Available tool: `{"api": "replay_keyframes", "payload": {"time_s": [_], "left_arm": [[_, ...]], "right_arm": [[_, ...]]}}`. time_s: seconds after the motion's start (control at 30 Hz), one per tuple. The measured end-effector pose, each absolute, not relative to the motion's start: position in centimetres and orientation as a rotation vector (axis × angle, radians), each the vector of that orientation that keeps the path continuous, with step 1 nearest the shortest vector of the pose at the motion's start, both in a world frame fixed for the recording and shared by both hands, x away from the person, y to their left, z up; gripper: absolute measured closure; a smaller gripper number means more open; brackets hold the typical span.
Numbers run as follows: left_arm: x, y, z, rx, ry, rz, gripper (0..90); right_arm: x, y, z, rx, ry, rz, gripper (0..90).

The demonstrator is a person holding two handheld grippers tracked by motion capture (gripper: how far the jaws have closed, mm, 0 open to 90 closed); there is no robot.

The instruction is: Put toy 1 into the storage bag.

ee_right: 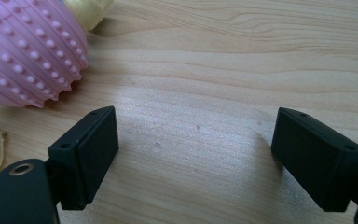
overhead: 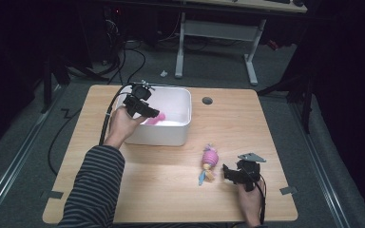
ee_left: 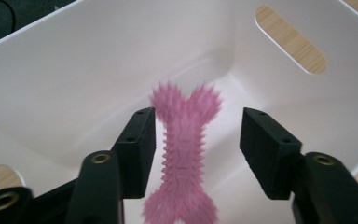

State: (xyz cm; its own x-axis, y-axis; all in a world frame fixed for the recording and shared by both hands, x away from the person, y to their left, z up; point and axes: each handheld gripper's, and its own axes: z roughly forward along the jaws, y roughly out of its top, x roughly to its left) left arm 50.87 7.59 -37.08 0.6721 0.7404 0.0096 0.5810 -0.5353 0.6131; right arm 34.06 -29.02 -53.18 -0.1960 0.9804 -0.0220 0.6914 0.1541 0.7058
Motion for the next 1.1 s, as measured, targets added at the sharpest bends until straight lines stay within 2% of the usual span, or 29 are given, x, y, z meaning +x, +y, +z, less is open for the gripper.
{"api": "replay_keyframes", "payload": {"time_s": [0.2, 1.1], "left_arm": [[49.4, 8.1, -35.8, 2.259, 0.986, 0.393, 38.3], [42.7, 13.6, -34.0, 2.074, 0.945, 0.531, 37.5]], "right_arm": [[34.1, -29.0, -53.2, 1.582, 1.957, 0.79, 14.5], [34.0, -29.0, -53.2, 1.582, 1.956, 0.789, 14.5]]}}
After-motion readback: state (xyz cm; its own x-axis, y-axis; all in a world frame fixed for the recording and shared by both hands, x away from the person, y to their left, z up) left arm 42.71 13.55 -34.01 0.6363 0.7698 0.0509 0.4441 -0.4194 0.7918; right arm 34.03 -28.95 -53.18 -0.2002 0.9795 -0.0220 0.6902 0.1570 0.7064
